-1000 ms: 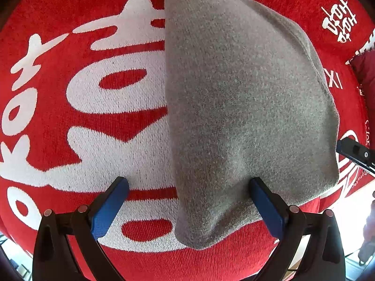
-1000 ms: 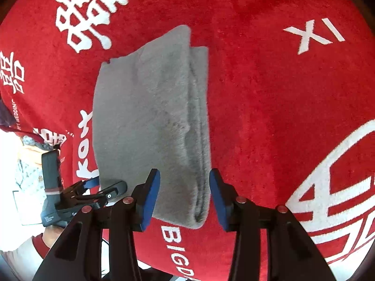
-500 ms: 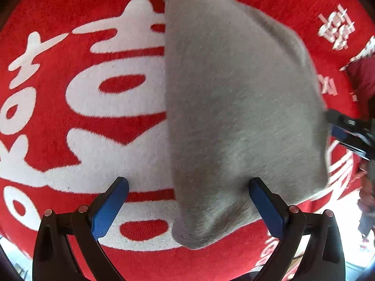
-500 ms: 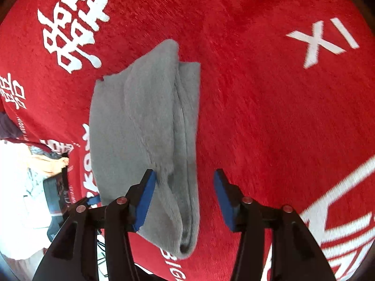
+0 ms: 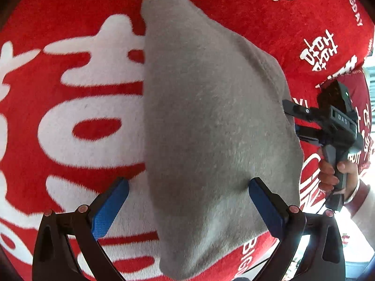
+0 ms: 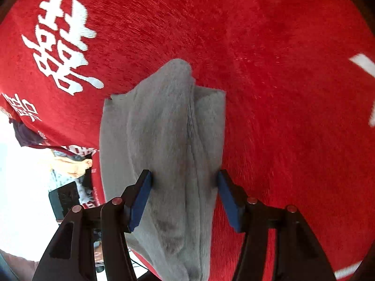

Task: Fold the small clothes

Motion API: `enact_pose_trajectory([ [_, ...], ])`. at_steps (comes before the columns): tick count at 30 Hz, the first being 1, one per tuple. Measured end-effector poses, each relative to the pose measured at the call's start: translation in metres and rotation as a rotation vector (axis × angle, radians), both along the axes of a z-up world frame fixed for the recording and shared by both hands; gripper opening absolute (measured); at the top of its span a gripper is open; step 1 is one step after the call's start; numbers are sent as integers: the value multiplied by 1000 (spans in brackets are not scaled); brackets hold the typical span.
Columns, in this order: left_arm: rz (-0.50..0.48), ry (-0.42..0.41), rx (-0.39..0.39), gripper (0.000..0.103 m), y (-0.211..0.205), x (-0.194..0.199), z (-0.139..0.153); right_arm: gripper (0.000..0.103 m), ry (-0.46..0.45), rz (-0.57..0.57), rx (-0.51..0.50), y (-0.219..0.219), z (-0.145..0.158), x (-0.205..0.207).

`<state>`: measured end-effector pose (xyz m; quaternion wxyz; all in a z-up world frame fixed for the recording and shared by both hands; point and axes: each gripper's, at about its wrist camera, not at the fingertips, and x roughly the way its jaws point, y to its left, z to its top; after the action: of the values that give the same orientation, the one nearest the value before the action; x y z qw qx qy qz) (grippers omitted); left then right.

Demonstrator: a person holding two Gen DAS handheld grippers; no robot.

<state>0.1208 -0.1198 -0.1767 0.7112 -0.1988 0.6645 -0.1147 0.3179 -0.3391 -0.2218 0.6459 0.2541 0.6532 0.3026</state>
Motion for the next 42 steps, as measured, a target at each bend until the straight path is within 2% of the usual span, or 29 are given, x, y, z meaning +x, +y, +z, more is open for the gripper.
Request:
enact_pose_trajectory([
  [5,-29,-24,-62,102,-12,11,3,64,9,35,54,7,-4,12],
  [10,-49,-34,-12,102,-22,17,-1,64,11,88,81,19,-7,21],
  [14,-63,-49,13,100,-21,16,-1,63,35,55,102,21,-14,26],
  [16,-60,-62,52,91,-21,14,1,54,54,32,71,21,-14,25],
  [17,-61,-73,57,81,-21,13,3,43,61,26,64,21,-13,24],
  [18,-57,-81,53,72,-18,12,5,39,66,15,72,22,-12,23],
  [20,-37,-96,18,56,-10,9,10,35,43,3,57,26,-4,19],
  [22,-22,-104,-19,50,-1,8,17,34,35,-22,74,25,5,15],
  [27,-4,-143,-68,49,11,-2,37,32,24,-44,136,33,27,5],
  [33,25,-184,-87,49,42,-35,68,29,5,-19,188,58,57,-20],
  [37,32,-182,-82,49,69,-58,78,29,13,-3,215,82,65,-42],
  [42,43,-161,-36,49,110,-96,82,29,50,28,244,127,55,-78],
])
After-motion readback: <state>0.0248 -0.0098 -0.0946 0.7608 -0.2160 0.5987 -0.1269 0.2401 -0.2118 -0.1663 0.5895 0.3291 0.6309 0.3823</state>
